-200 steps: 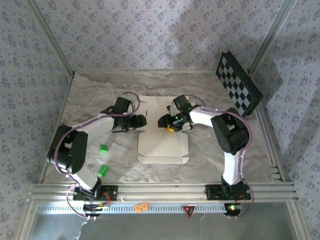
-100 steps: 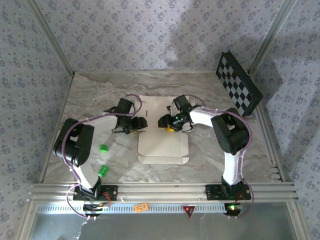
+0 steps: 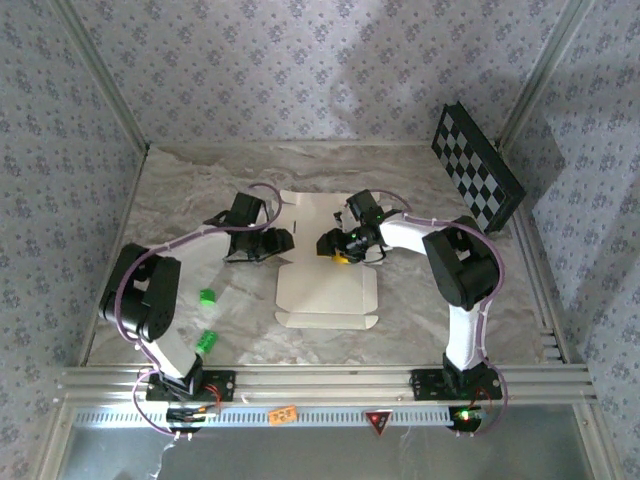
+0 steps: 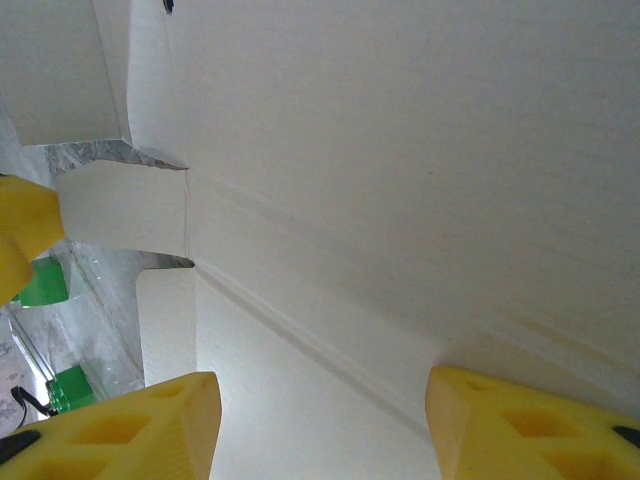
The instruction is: Fold the paper box
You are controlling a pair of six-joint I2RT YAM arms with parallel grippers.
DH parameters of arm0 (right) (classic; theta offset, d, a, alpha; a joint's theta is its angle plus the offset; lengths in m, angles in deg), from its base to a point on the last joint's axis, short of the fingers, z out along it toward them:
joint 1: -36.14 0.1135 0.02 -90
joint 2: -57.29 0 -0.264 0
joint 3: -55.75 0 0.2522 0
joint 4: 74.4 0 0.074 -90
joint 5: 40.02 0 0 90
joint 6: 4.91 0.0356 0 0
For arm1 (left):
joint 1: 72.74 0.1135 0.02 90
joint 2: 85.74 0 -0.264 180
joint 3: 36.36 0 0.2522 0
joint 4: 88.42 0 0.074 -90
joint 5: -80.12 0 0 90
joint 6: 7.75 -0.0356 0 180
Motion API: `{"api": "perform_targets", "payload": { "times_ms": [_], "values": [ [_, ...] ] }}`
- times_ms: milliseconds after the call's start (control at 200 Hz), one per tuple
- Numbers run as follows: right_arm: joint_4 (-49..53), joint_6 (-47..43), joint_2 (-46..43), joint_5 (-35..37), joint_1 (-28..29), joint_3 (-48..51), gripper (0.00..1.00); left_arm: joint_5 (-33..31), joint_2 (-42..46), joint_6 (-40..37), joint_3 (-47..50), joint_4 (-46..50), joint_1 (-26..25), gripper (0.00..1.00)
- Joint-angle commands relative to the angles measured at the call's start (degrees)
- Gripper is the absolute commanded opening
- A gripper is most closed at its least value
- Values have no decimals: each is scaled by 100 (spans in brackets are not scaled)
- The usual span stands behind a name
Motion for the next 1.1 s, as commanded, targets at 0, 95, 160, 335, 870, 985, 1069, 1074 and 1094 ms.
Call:
{"api": "perform_targets", "payload": {
  "times_ms": [0,95,160,335,870,985,1069,1074,1094],
  "values": [
    [443,44,-19,223,7,164,59,255,82,101,-197,-90,-69,53],
    [438,48,-31,227,12,165,59,360,-93,130,-293,-172,-111,53],
    [438,44,-39,223,8,174,59,420,-203,166,-346,-233,-151,52],
    [428,44,-50,205,8,187,58,646,-484,290,-441,-550,-273,50],
    [425,23,-30,223,-22,239,49,608,-1270,237,-427,-620,-362,42],
    [513,-43,-84,262,-89,243,45,142,-1251,-90,-455,-14,-475,40],
    [530,-66,-119,240,-149,246,42,-92,-1268,-265,-424,246,-550,38],
    [531,-68,-119,240,-145,247,42,-102,-1268,-269,-420,251,-555,38],
    [533,-70,-133,245,-154,244,41,-137,-1269,-299,-403,302,-573,38]
  ]
}}
